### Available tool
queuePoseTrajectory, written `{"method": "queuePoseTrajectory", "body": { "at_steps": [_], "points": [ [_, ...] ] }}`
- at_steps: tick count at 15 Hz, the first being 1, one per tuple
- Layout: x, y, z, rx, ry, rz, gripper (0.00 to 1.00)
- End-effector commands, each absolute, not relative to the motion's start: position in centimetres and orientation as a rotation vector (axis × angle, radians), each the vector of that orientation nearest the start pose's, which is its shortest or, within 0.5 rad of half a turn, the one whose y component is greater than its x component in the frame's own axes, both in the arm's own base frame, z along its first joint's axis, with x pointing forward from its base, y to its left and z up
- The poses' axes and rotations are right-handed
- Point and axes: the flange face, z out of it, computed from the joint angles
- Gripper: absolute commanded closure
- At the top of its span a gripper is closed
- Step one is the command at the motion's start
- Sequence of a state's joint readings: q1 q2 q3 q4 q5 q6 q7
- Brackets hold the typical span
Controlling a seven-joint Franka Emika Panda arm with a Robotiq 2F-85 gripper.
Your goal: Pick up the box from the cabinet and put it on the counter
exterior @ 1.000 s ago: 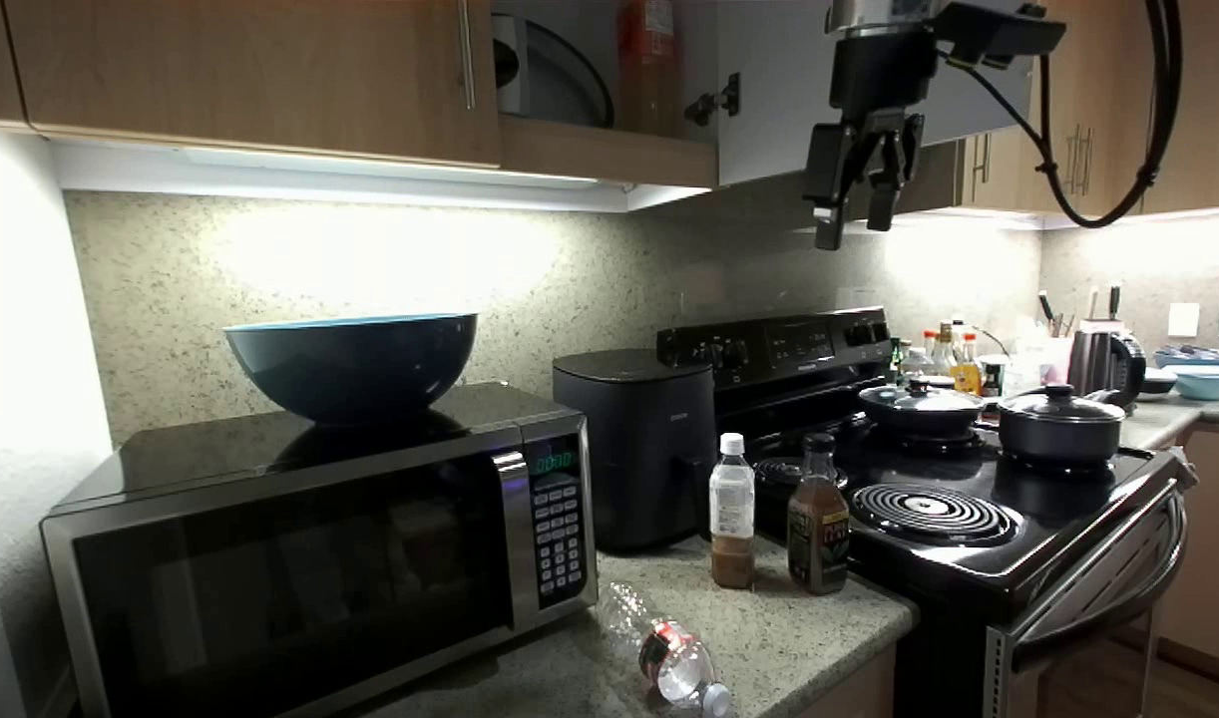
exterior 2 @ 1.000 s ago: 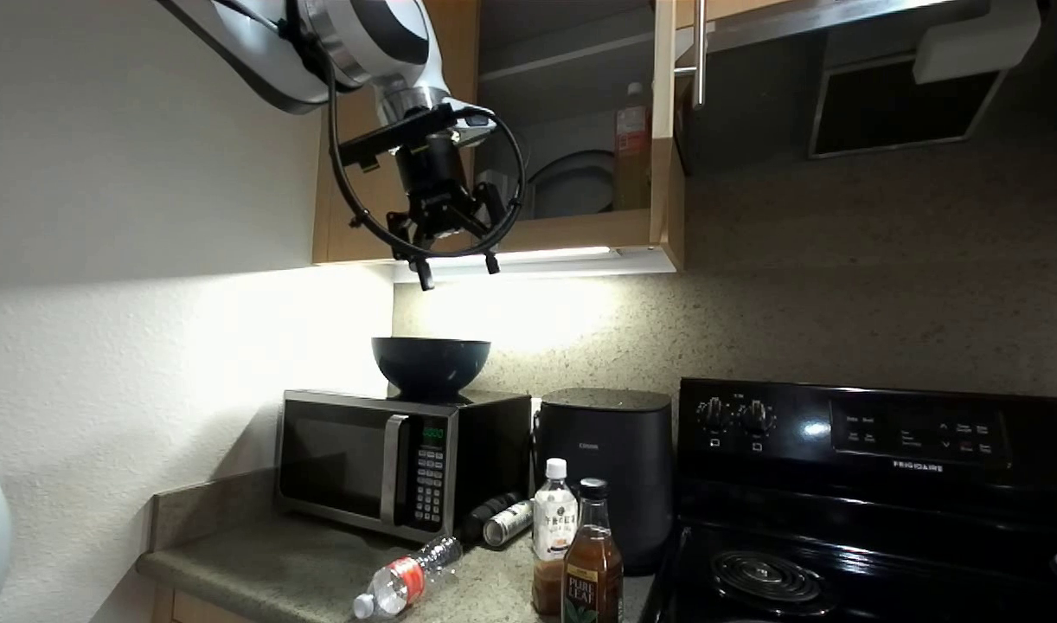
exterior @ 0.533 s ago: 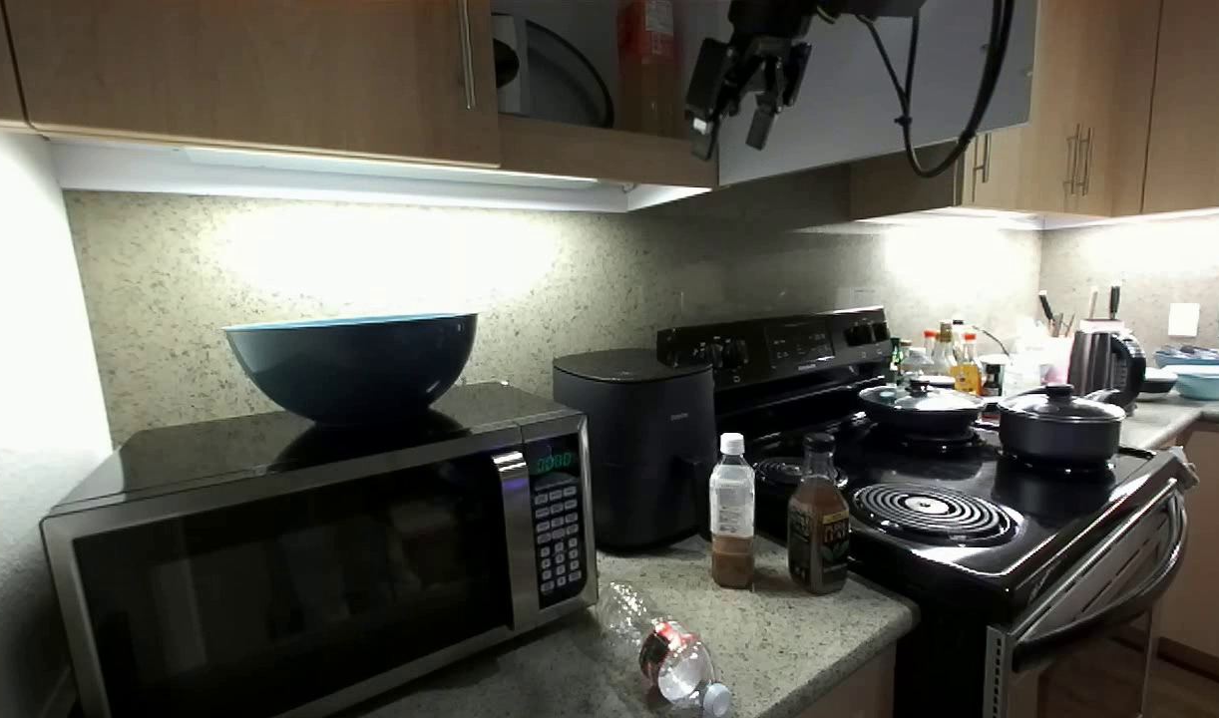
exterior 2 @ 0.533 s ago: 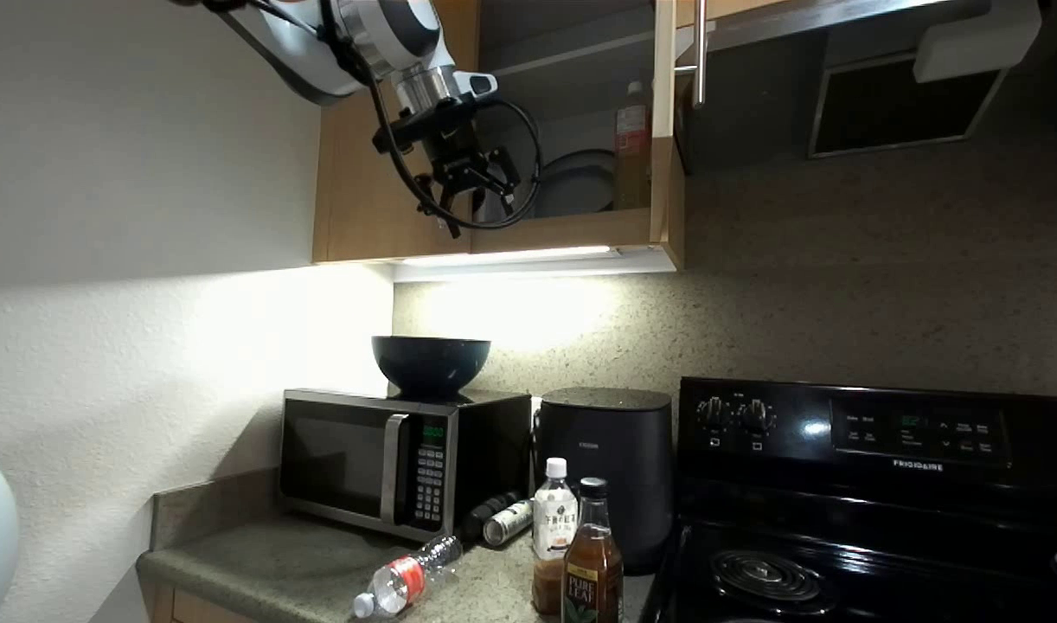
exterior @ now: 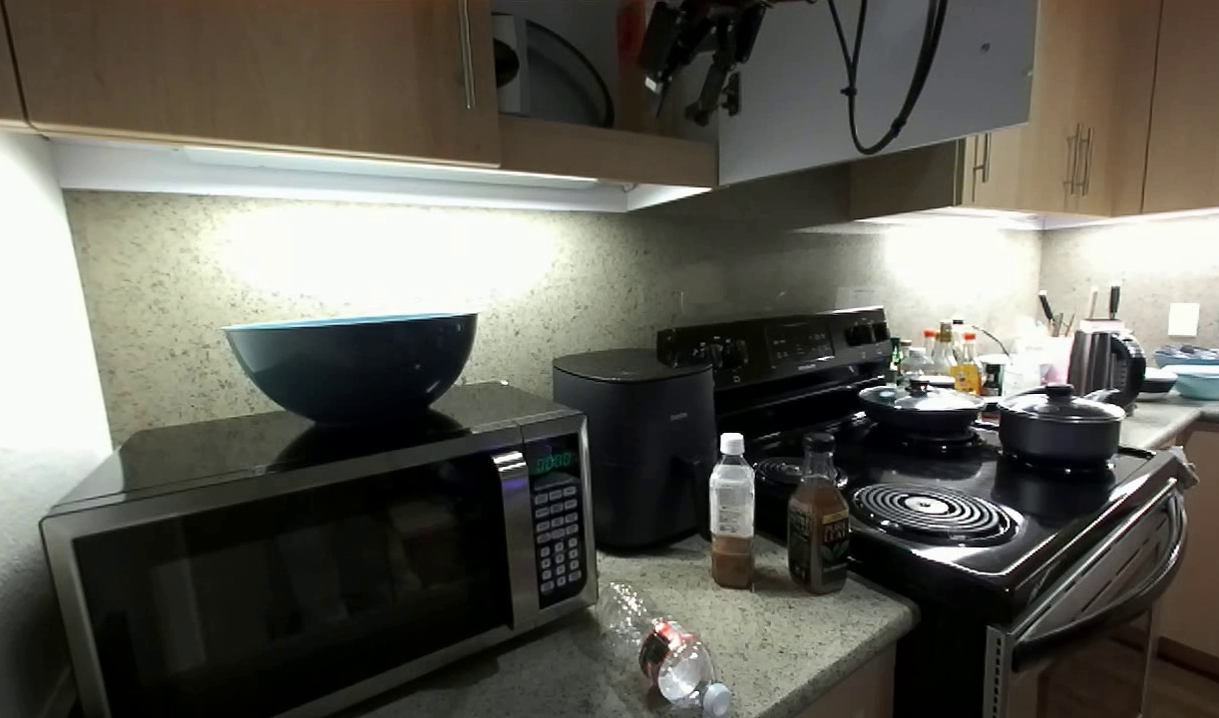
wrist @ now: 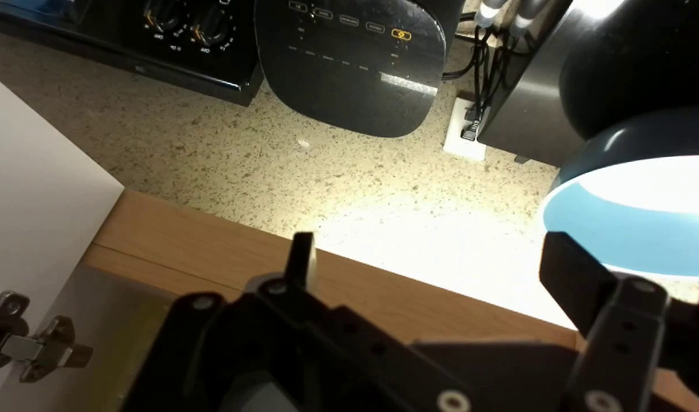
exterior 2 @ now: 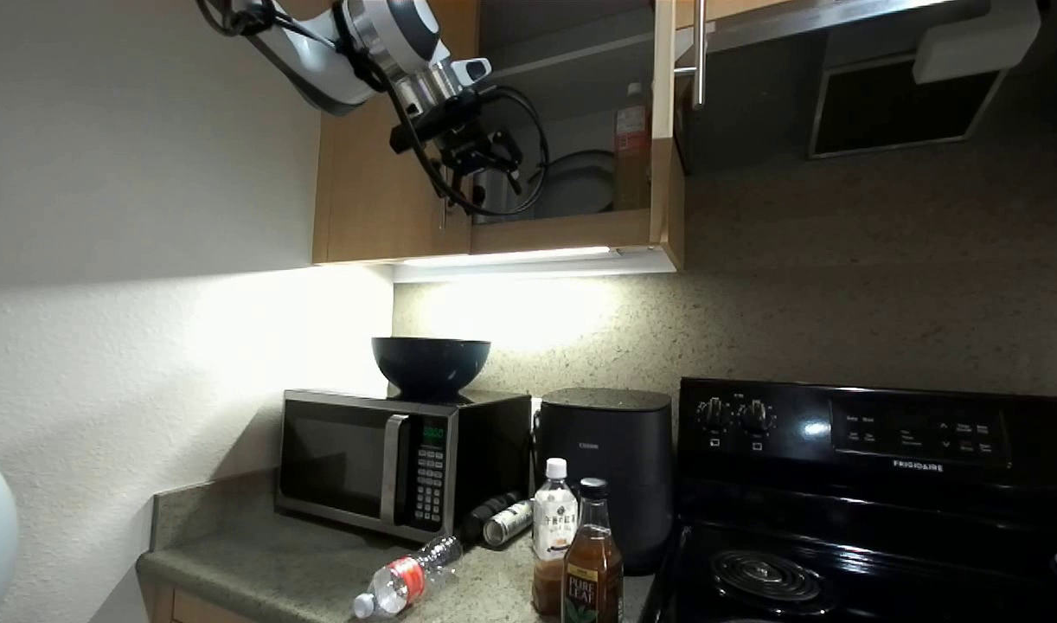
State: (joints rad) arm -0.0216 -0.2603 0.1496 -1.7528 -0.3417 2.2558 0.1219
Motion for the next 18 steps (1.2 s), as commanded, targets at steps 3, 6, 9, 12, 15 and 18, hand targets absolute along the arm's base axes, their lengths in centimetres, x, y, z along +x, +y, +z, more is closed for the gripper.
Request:
{"method": "queuePoseTrajectory", "body": {
  "at_steps": [3, 6, 9, 12, 15, 18],
  "points": [
    [52.5, 7.9, 76.2, -3.072, -0.191, -1.38, 0.0],
    [55.0, 9.3, 77.4, -2.967, -0.145, -1.467, 0.0],
    [57.3, 10.5, 78.4, -2.876, -0.119, -1.544, 0.0],
    [59.5, 11.9, 79.3, -2.797, -0.113, -1.622, 0.0],
    [60.8, 12.4, 79.9, -2.735, -0.094, -1.704, 0.0],
    [60.7, 12.3, 79.4, -2.756, -0.111, -1.661, 0.0]
  ]
}}
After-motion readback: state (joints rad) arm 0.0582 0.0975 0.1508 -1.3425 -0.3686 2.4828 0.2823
